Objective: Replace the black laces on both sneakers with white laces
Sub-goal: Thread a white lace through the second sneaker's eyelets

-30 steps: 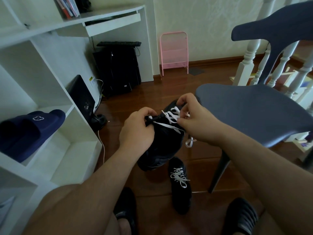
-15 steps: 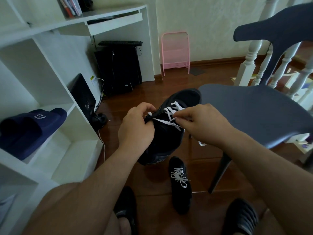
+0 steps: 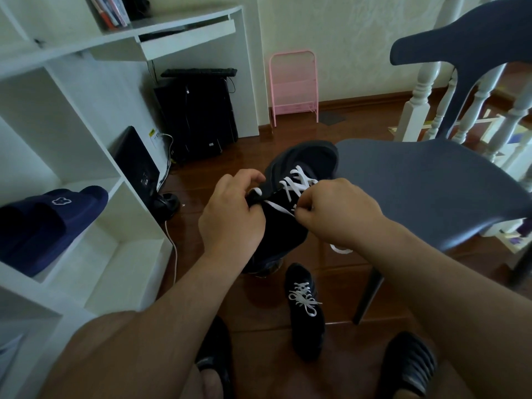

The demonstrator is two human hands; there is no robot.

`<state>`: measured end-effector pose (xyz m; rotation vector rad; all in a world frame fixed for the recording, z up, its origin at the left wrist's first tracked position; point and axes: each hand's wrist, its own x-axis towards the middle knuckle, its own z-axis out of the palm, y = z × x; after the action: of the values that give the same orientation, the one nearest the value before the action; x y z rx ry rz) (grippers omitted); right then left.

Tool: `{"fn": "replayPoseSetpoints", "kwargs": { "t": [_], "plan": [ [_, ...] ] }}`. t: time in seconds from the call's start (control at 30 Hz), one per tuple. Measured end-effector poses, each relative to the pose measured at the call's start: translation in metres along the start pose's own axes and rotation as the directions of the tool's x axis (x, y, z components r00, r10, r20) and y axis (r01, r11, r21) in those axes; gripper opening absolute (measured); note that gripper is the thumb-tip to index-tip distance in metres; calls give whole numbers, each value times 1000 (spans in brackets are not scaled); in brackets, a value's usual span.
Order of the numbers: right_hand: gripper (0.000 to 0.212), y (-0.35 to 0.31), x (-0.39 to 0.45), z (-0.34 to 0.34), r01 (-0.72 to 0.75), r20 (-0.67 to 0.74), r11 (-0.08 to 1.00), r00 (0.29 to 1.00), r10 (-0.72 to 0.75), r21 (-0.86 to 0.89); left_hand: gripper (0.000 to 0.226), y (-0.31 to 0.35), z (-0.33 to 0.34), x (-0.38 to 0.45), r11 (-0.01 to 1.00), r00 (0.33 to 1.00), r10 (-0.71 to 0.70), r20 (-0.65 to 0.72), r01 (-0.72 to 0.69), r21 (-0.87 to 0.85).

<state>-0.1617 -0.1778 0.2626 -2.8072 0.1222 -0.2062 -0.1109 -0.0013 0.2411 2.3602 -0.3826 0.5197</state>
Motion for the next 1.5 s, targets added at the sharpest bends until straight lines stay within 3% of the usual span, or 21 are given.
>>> {"fn": "replayPoseSetpoints", "kwargs": {
  "t": [0.2,0.37,0.43,0.5,0.6,0.7,0.8,1.0,1.1,1.3,1.5],
  "plan": [
    [26,1,1,2,-122,-134,981,981,142,149,45,7,0,-5,997,997,44,-65,-48,-62],
    [25,-3,0,8,-82,-248,973,959,136,217,44,8,0,-3,990,998,4,-69,-13,-137],
    [20,-3,1,11,-47,-245,910,956,160,412,42,7,0,-2,987,998,-21,-62,11,-163],
    [13,-6,0,13,-70,-189,767,951,244,638,41,6,-1,-1,985,998,-23,-59,13,-171],
    [11,-7,-1,16,-101,-169,667,929,328,738,41,8,-2,-3,990,998,23,-64,-32,-137],
    [9,-5,0,13,-96,-223,701,910,349,707,41,11,0,-7,992,992,93,-82,-99,-79],
    [8,-4,2,13,-78,-264,845,931,251,529,41,14,1,-11,989,987,141,-79,-145,-40],
    [5,-4,3,9,-44,-232,951,965,119,306,46,12,1,-9,992,997,49,-67,-57,-115],
    [11,-3,2,7,9,-202,970,978,42,245,49,12,1,-8,992,997,31,-69,-39,-117],
    [16,5,5,7,-20,-101,978,994,41,207,49,17,4,-13,994,997,60,-51,-64,-88],
    [19,4,4,12,-15,-216,978,975,61,208,50,19,7,-15,994,997,68,-34,-71,-84]
  ]
}}
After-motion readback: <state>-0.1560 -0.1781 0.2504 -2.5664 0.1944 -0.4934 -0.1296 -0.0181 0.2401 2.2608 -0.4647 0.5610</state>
